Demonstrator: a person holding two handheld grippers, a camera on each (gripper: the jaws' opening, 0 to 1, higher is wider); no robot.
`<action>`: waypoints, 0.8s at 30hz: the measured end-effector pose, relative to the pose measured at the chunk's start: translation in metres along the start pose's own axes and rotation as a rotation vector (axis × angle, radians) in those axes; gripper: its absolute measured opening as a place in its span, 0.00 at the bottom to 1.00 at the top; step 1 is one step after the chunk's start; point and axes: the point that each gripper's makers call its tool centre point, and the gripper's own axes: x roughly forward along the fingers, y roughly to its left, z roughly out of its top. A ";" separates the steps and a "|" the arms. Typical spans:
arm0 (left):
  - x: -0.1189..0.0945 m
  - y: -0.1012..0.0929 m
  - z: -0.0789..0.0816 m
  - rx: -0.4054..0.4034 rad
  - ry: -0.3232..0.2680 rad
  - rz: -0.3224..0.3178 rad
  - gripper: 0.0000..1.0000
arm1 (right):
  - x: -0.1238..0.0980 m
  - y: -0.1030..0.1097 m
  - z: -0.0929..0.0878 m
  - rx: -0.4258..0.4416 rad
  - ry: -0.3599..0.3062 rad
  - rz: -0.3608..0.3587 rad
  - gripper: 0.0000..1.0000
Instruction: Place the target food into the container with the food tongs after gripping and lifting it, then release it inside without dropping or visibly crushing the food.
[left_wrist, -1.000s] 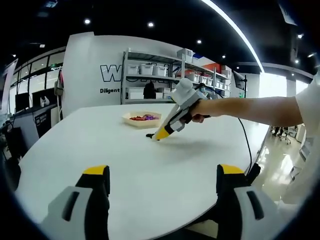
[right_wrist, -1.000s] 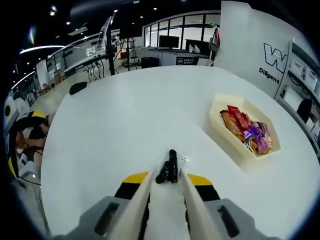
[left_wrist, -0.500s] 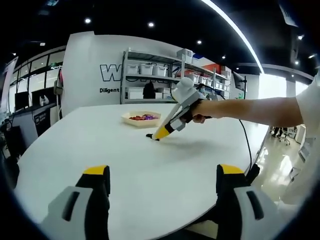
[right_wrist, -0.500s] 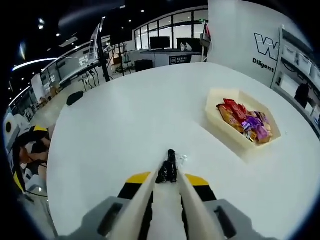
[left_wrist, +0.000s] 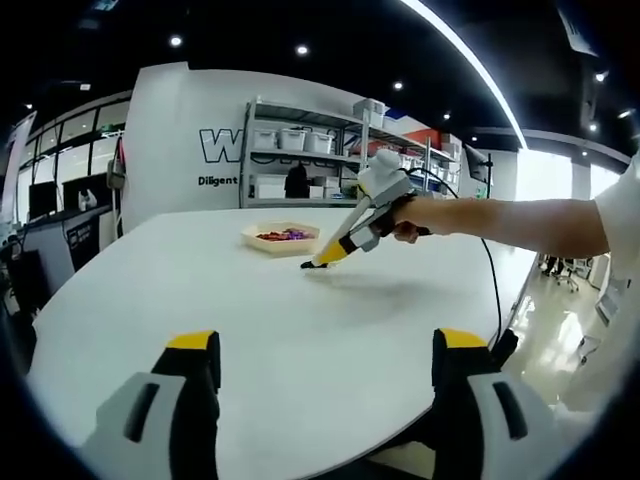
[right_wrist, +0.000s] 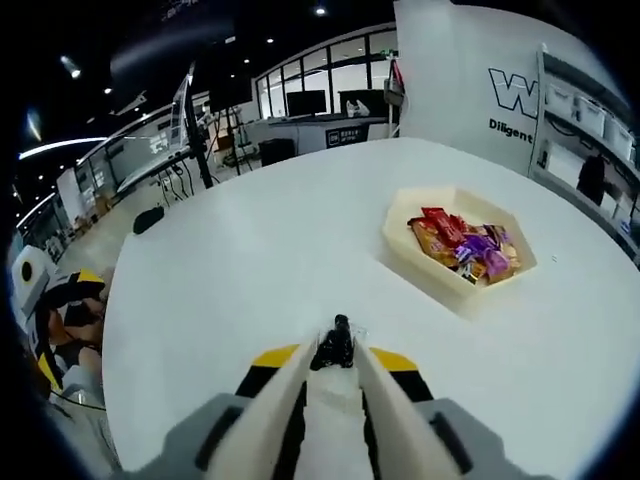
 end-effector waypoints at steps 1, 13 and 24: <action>0.000 0.000 0.000 0.002 -0.001 0.000 0.86 | 0.000 0.000 -0.001 0.001 0.002 -0.003 0.14; -0.003 -0.002 0.001 0.004 -0.006 -0.001 0.86 | 0.005 0.000 -0.022 -0.040 0.066 -0.021 0.15; -0.003 0.002 0.001 0.001 -0.002 0.004 0.86 | 0.006 -0.006 -0.019 -0.047 0.131 -0.023 0.20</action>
